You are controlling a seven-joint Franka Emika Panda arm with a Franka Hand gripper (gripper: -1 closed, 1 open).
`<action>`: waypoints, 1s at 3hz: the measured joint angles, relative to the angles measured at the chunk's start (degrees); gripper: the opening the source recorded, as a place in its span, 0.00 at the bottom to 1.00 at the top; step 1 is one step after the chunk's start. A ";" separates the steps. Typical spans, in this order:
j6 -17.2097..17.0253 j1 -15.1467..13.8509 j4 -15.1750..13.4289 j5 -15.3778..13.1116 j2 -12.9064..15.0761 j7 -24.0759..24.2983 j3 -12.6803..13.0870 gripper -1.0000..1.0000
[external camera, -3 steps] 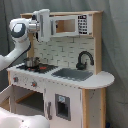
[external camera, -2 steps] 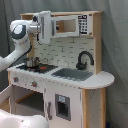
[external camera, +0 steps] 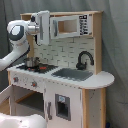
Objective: Play with the kitchen
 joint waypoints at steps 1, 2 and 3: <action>3.34 2.62 -4.32 -1.48 -0.19 -0.11 -0.53 0.00; 7.41 4.47 -6.48 -1.67 -0.35 -0.50 -1.20 0.00; 7.41 4.58 -6.54 -1.68 -0.36 -0.53 -1.24 1.00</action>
